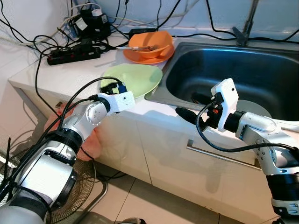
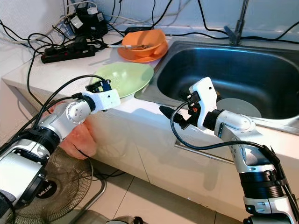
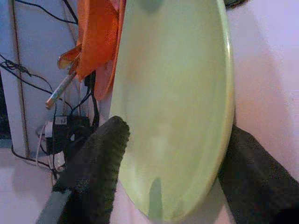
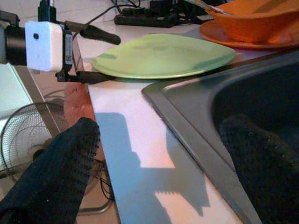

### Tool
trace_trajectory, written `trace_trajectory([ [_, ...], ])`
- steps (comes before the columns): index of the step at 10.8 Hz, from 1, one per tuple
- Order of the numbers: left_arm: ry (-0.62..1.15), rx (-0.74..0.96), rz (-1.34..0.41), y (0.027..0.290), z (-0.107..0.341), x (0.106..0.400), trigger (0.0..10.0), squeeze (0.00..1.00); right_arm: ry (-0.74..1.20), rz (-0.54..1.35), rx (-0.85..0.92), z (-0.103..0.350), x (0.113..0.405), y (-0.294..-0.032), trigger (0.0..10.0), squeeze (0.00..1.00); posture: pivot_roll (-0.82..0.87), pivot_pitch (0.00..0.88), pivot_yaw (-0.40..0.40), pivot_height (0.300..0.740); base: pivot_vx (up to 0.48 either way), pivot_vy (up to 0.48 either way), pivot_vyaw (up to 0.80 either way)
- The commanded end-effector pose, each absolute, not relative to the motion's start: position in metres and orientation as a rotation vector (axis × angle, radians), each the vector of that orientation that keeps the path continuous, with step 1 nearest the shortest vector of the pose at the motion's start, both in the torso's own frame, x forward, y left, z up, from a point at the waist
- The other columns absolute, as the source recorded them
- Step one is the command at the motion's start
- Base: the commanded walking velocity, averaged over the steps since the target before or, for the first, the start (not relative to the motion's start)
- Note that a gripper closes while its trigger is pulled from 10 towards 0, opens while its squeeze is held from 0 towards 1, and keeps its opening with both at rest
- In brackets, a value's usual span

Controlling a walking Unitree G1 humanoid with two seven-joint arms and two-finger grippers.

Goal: Kitchen organization

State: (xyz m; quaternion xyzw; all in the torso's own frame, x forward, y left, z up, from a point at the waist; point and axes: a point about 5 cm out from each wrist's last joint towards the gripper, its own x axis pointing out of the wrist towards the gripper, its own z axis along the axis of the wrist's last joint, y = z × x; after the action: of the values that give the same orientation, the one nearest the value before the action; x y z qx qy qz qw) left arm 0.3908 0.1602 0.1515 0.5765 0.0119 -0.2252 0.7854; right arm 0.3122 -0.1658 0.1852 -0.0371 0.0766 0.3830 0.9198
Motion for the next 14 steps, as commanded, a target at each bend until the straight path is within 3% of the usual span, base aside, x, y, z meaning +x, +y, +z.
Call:
trace_trajectory([
  [1, 0.158, 1.293, -0.533, 0.170, 0.126, 0.383, 0.0, 0.00, 0.116, 0.799, -0.095, 0.194, 0.312, -0.161, 10.0, 0.00, 0.10, 0.059, 0.144, 0.740, 0.000, 0.000, 0.00],
  [6, 0.144, 1.312, -0.536, 0.168, 0.127, 0.384, 0.0, 0.00, 0.118, 0.793, -0.090, 0.192, 0.311, -0.160, 10.0, 0.00, 0.09, 0.065, 0.147, 0.740, 0.000, 0.000, 0.00],
  [14, -0.105, 1.333, -0.539, 0.149, 0.140, 0.383, 0.0, 0.00, 0.124, 0.790, -0.066, 0.190, 0.314, -0.160, 10.0, 0.00, 0.10, 0.059, 0.136, 0.740, 0.000, 0.000, 0.00],
])
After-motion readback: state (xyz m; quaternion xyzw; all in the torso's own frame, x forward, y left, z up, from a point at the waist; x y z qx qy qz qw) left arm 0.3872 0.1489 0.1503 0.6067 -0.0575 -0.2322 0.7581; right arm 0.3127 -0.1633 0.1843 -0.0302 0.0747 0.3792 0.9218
